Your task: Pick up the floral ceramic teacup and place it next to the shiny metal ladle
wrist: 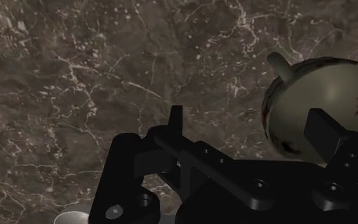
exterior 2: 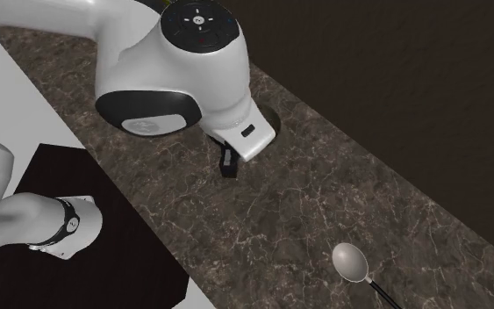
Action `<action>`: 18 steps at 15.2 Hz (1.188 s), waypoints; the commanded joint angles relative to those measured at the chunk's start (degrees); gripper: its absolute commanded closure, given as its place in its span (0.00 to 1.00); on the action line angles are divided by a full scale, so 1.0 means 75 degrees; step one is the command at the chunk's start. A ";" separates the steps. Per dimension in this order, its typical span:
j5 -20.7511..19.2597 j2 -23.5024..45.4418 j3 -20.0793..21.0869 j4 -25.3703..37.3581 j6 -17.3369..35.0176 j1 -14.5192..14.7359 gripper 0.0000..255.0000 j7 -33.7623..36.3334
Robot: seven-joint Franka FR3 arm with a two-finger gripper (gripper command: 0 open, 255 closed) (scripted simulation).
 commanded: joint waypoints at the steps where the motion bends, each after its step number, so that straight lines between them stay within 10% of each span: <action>1: -0.0100 0.0569 0.0154 0.0264 0.0297 0.0061 0.00 0.0301; 18: -0.0729 0.2513 0.0329 0.0873 0.1549 0.0352 0.00 0.1161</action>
